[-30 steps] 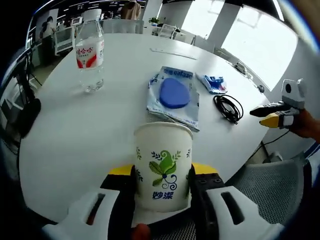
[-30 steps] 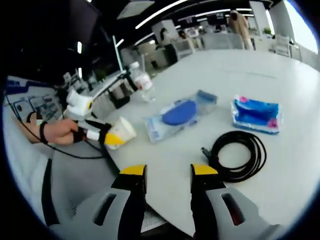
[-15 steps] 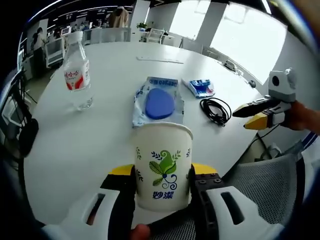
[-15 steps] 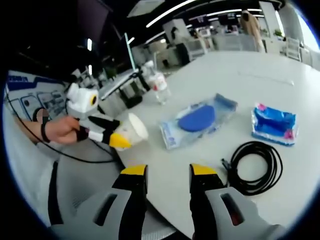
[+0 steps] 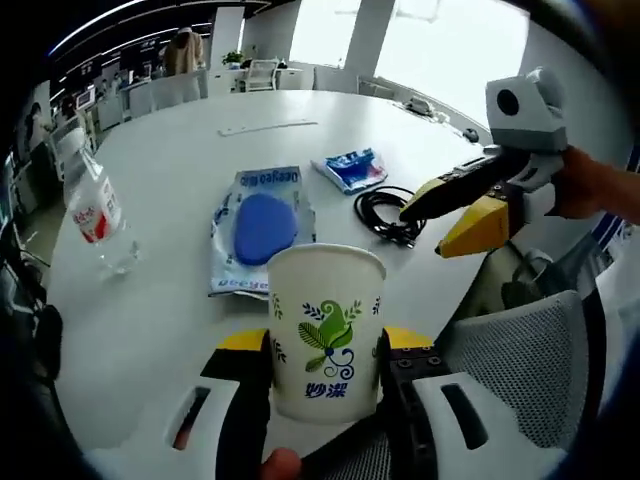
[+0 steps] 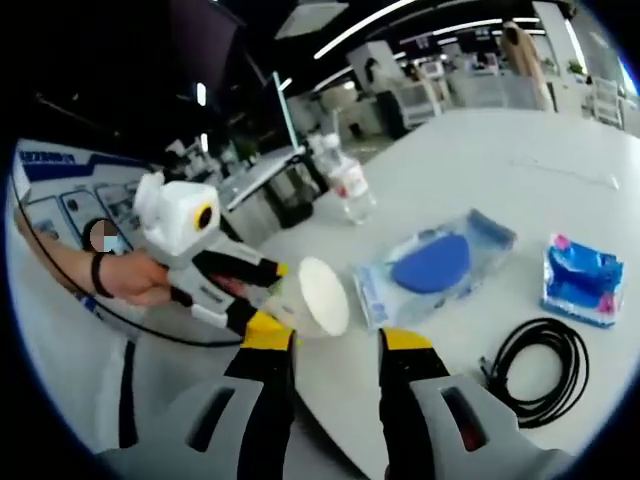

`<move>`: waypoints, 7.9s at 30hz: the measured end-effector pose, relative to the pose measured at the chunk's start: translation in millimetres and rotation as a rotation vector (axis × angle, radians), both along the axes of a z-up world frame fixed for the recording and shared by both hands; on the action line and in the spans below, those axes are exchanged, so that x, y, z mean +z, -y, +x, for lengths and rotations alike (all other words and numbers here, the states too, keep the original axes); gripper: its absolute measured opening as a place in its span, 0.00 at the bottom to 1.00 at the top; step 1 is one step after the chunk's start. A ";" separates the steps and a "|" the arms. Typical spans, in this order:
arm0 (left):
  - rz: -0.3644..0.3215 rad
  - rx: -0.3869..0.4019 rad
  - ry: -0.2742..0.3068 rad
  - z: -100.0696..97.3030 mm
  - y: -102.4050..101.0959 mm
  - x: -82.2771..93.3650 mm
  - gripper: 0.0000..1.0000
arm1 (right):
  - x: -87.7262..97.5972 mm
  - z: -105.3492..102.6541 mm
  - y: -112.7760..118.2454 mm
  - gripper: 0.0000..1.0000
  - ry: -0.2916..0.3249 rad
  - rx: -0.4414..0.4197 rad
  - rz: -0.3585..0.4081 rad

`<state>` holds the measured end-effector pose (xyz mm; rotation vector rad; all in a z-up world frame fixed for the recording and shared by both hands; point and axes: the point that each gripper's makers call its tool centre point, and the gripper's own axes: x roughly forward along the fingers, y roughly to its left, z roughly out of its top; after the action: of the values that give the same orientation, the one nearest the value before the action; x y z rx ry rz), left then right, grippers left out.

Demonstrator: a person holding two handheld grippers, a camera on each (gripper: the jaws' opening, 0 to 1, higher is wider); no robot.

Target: Arrange the tabletop items into an orderly group along one side of the table until the central work area is clear of visible clutter.

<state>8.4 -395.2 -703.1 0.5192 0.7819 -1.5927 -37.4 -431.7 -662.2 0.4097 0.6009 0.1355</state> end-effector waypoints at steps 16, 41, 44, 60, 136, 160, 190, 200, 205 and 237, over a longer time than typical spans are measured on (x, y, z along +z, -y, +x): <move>-0.023 -0.240 0.074 -39.2 8.2 8.1 0.42 | 5.6 4.7 -32.2 0.25 0.031 0.117 0.139; -0.063 -0.278 0.047 -50.8 13.6 12.8 0.43 | 13.2 4.5 -42.3 0.00 0.061 0.152 0.184; -0.068 -0.250 0.037 -47.2 13.6 13.3 0.43 | 13.9 6.1 -40.7 0.00 0.066 0.138 0.186; -0.121 0.006 -0.099 -14.9 4.6 17.8 0.42 | 11.1 1.1 -11.2 0.00 0.072 0.016 0.169; -0.229 0.354 -0.180 63.2 -43.3 26.2 0.43 | -59.1 218.5 43.2 0.00 -0.237 0.500 -0.508; -0.225 0.376 -0.195 68.2 -52.6 25.0 0.42 | -60.7 246.1 39.6 0.11 -0.221 0.552 -0.582; -0.189 0.464 -0.281 58.9 -44.8 6.1 0.41 | -1.5 178.8 119.8 0.12 -0.108 0.241 -0.512; -0.161 0.465 -0.301 56.4 -37.3 -2.3 0.41 | -30.9 112.0 159.1 0.11 -0.206 0.090 -0.445; -0.152 0.465 -0.306 55.8 -29.5 -6.1 0.40 | -39.4 91.1 172.0 0.11 -0.226 0.030 -0.406; -0.065 0.543 -0.371 42.2 20.2 -35.8 0.38 | -67.2 66.6 201.5 0.11 -0.254 -0.041 -0.311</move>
<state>50.6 -415.4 -738.8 -0.0505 1.0409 -1.2067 29.2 -633.1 -729.4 0.1366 0.8489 -0.0510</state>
